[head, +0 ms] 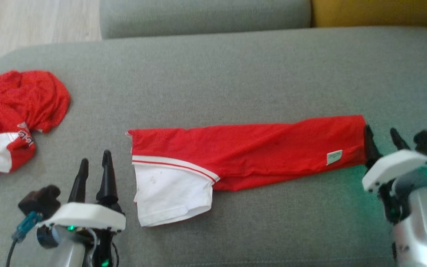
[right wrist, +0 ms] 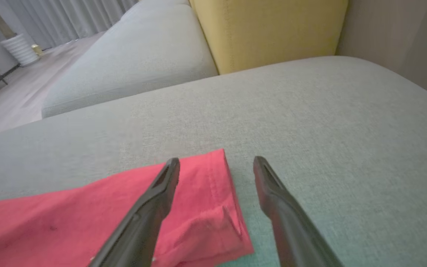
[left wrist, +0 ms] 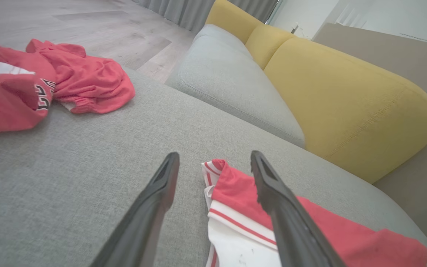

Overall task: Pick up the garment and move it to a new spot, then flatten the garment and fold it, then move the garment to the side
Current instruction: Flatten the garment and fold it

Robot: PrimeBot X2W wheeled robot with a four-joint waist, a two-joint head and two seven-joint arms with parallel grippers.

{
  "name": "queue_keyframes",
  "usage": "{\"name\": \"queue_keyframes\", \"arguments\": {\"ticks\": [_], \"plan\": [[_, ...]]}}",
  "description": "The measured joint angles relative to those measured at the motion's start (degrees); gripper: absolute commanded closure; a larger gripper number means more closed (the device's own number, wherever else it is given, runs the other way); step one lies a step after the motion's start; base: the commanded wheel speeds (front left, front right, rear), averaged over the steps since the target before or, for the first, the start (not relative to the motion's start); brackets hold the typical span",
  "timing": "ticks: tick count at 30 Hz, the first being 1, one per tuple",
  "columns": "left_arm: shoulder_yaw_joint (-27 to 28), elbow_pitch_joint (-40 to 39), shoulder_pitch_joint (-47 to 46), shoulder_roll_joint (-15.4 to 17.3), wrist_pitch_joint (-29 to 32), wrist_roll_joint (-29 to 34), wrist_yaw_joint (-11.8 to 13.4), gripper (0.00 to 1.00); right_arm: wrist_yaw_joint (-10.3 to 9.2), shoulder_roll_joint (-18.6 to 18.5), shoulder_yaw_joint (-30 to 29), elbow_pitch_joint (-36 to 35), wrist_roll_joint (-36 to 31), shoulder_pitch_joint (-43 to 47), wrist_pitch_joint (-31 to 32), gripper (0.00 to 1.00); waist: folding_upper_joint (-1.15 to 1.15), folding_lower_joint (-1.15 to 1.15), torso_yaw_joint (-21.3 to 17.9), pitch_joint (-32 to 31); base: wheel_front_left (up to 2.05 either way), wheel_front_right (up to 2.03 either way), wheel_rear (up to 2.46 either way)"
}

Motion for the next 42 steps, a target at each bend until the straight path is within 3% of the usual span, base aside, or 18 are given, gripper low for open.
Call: {"name": "queue_keyframes", "arguments": {"ticks": [6, 11, 20, 21, 22, 23, 32, 38, 42], "plan": [[0.67, 1.51, -3.24, -1.08, 0.00, 1.00, -1.90, 0.00, 0.00, 0.75, -5.61, 5.12, -4.00, -5.99, 8.51, 0.00, 0.00, 0.00, 0.68, 3.94, 0.00, 0.00, 0.00], [1.52, 2.69, -5.38, -1.47, 0.00, 2.14, -2.96, 0.00, 0.00, 1.92, -6.89, 7.97, -4.75, -7.73, 15.23, 0.00, 0.00, 0.00, 1.43, 6.08, 0.00, 0.00, 0.00], [3.25, 3.74, -6.03, -1.81, 0.00, 3.02, -3.89, 0.00, 0.00, 1.99, -7.73, 8.12, -4.78, -9.54, 19.93, 0.00, 0.00, 0.00, 1.61, 6.93, 0.00, 0.00, 0.00], [3.37, 3.88, -6.29, -1.82, 0.00, 3.08, -3.94, 0.00, 0.00, 1.98, -7.68, 8.10, -4.21, -9.57, 20.46, 0.04, 0.00, 0.00, 1.59, 6.90, 0.00, 0.00, 0.00], [3.44, 3.94, -6.54, -1.87, 0.00, 3.09, -3.96, 0.00, 0.00, 1.98, -7.54, 8.03, -3.75, -9.57, 20.96, 0.70, 0.00, 0.00, 1.54, 6.85, 0.00, 0.00, 0.00], [3.52, 3.96, -6.69, -1.93, 0.00, 3.23, -4.03, 0.00, 0.00, 1.98, -7.46, 7.97, -3.41, -9.57, 21.36, 1.00, 0.00, 0.00, 1.49, 6.76, 0.00, 0.00, 0.00], [5.01, 4.64, -6.76, -2.27, 0.00, 3.99, -4.37, 0.00, 0.00, 1.49, -11.09, 5.89, -6.47, -7.48, 19.93, 1.00, 0.00, 0.00, 0.79, 5.44, 0.00, 0.00, 0.00], [5.06, 4.81, -6.68, -2.40, 0.00, 4.00, -4.42, 0.00, 0.00, -1.11, -21.74, 2.82, -19.30, -7.36, 15.33, 1.00, 0.00, 0.00, 0.51, 4.13, 0.00, 0.00, 0.00], [4.93, 4.86, -6.58, -2.42, 0.00, 3.89, -4.39, 0.00, 0.00, 0.29, -25.64, 2.31, -23.75, -7.50, 14.75, 1.00, 0.00, 0.00, 0.38, 2.96, 0.00, 0.00, 0.00]]}}
